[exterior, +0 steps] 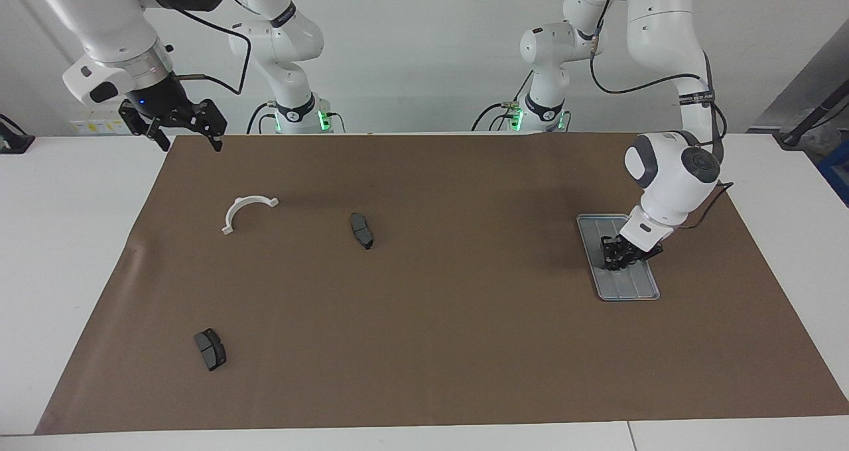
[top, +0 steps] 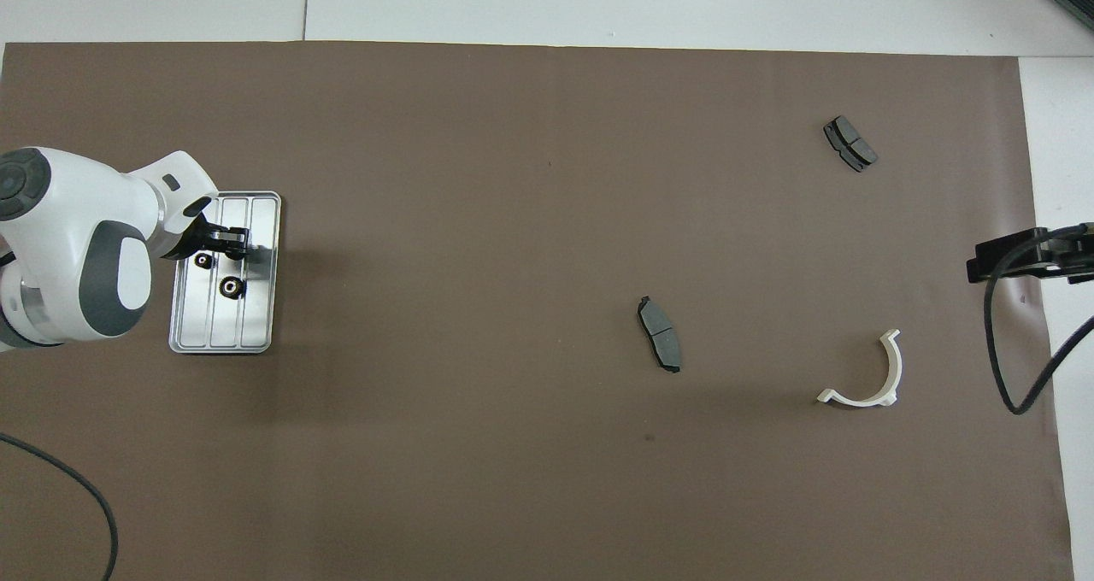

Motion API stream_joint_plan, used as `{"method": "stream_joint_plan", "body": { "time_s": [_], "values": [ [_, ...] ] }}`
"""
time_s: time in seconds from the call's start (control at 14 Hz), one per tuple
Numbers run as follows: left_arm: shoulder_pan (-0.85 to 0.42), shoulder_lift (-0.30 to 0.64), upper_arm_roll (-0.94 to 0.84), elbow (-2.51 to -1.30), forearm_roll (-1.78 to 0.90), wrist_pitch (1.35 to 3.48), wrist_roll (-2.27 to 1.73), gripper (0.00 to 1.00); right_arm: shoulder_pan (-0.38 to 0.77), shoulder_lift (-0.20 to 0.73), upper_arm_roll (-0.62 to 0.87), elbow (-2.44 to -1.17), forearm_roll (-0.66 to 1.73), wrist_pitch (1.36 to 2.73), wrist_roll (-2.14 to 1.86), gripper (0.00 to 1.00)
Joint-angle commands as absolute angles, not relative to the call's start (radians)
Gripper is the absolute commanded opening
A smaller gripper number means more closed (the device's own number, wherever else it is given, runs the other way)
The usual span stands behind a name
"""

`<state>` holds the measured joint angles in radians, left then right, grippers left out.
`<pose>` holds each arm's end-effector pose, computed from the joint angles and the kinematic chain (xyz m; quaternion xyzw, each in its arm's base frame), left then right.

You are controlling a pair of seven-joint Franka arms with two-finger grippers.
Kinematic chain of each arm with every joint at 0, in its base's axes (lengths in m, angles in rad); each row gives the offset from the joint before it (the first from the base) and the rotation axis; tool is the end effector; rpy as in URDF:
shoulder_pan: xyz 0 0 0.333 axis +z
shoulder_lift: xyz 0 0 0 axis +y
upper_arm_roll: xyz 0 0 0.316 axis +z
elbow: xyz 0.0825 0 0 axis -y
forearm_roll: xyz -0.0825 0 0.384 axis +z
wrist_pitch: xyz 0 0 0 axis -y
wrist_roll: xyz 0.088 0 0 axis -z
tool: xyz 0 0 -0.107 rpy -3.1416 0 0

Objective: Place bearing gear from tray to pile

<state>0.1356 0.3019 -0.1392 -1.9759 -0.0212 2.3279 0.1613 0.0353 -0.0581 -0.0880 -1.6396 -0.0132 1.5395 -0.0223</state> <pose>0.6116 0.0008 0.3227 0.9967 -0.0716 0.0285 0.0263 0.5315 -0.0309 0.6209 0.9997 -0.0151 -0.0212 0.0033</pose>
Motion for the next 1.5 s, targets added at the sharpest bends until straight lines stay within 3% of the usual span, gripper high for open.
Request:
{"method": "stream_joint_plan", "body": {
  "time_s": [0.0,0.29,0.79,1.43],
  "values": [
    [0.118,0.314,-0.138,-1.858,-0.008,2.206,0.163,0.00,0.035,-0.069,-0.087,-1.647,0.002,1.540,-0.011,1.00],
    [0.017,0.308,-0.137,-1.809,-0.008,2.161,0.071,0.00,0.035,-0.069,-0.087,-1.647,0.002,1.540,-0.011,1.00],
    [-0.314,0.307,-0.138,-1.812,0.054,2.180,-0.457,0.00,0.035,-0.069,-0.087,-1.647,0.002,1.540,-0.011,1.00],
    [-0.567,0.419,-0.140,-1.770,0.054,2.279,-0.672,0.00,0.037,-0.069,-0.084,-1.649,0.002,1.531,-0.012,1.00]
  ]
}}
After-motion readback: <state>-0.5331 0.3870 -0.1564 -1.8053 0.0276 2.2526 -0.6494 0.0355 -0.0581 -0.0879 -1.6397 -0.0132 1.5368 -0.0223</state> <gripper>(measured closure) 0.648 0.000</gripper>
